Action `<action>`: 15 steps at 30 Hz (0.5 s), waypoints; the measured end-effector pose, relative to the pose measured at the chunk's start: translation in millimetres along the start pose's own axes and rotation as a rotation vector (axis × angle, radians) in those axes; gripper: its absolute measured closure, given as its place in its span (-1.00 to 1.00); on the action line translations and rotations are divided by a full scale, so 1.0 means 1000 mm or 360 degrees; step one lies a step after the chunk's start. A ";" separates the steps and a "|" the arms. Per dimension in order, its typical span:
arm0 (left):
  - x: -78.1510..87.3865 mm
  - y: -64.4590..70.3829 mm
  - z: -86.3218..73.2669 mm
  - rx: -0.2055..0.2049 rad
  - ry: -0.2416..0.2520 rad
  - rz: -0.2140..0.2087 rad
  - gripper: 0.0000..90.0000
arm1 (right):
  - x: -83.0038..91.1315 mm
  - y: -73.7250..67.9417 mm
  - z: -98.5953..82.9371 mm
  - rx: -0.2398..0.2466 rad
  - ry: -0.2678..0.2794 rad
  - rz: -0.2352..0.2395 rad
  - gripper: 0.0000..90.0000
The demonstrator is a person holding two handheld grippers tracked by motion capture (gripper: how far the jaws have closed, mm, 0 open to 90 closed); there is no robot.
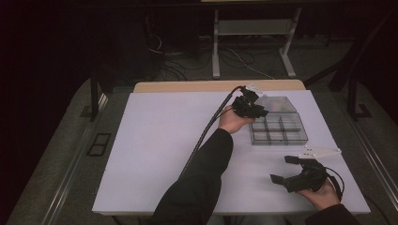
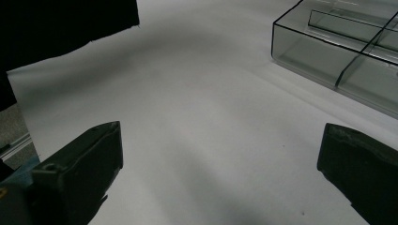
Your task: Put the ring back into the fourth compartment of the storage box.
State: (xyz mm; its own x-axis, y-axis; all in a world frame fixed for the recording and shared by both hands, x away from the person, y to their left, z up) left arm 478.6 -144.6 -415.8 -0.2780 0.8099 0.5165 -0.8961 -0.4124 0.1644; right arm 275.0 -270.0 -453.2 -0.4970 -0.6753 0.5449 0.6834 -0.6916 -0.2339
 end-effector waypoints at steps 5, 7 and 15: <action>-0.008 -0.002 -0.004 0.0038 0.0015 0.0001 0.53 | 0.000 0.000 0.000 0.0004 -0.0001 0.0001 -1.00; -0.013 -0.002 -0.006 0.0042 0.0021 0.0002 0.53 | -0.001 0.000 0.000 0.0001 -0.0001 0.0005 -1.00; -0.025 -0.004 -0.018 0.0057 -0.0029 0.0006 0.53 | -0.001 0.001 0.000 0.0003 -0.0001 0.0004 -1.00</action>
State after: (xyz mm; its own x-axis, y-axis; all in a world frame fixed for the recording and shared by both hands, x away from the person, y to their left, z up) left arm 483.2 -156.2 -444.3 -0.2746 0.8008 0.5323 -0.8819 -0.4304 0.1925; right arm 276.0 -270.0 -453.3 -0.4948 -0.6768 0.5450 0.6856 -0.6895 -0.2338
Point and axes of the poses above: each handheld gripper's, and its own axes: x roughly backward along the jaws, z roughly out of its top, y roughly to its right, the point moved 5 cm from there along -x, roughly forward along the jaws, and after that the axes turned 4 degrees about y, right-handed, at the moved point
